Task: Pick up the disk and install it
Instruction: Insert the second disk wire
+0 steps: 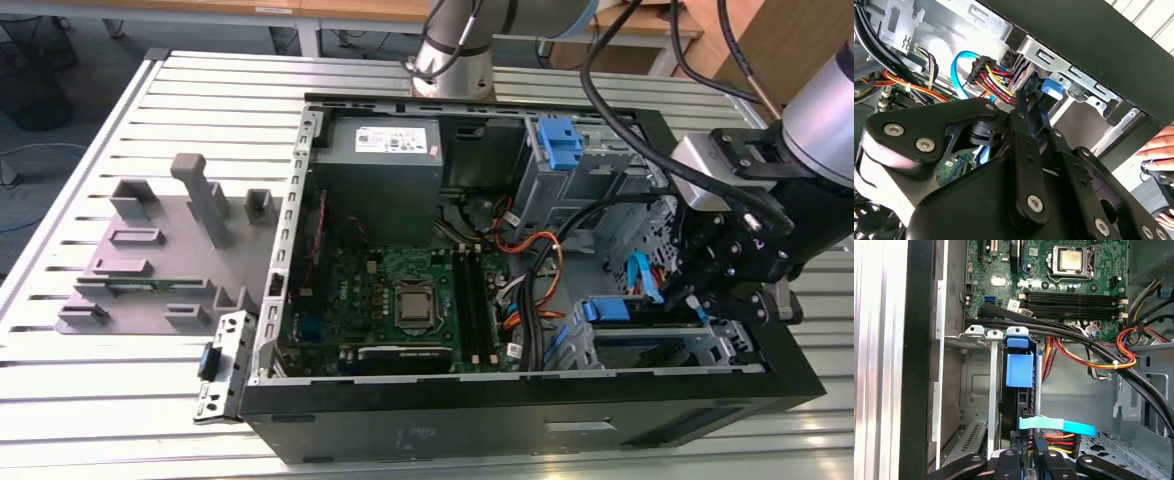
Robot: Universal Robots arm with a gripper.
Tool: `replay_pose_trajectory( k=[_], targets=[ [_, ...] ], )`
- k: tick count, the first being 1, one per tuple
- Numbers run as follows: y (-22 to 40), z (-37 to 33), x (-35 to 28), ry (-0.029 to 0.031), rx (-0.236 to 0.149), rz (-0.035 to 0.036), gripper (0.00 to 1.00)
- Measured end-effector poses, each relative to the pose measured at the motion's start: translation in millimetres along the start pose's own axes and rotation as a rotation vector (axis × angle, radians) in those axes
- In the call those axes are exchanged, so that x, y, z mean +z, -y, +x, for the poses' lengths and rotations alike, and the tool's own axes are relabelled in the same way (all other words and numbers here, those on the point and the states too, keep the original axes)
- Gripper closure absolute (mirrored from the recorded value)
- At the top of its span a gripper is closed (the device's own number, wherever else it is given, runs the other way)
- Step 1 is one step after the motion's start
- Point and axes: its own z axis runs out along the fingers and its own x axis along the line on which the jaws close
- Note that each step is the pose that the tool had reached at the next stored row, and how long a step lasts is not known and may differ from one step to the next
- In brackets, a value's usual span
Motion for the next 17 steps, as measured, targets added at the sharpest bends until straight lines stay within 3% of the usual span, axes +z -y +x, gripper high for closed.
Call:
replay_pose_trajectory(
  k=[3, 8, 10, 15, 16, 17],
  targets=[
    [-0.1, -0.1, -4.2, 0.0001, 0.0, 0.0, 0.76],
    [-0.3, -0.4, -23.2, 0.0, 0.0, 0.0001, 0.76],
    [-0.4, -0.5, -27.9, 0.0001, 0.0, 0.0, 0.76],
    [-0.4, -0.5, -29.2, 0.0004, 0.0, 0.0001, 0.76],
    [-0.3, -0.5, -29.3, 0.0003, 0.0, -0.0027, 0.76],
    [-0.2, -0.5, -29.3, 0.0003, 0.0, -0.0113, 0.76]
  ],
)
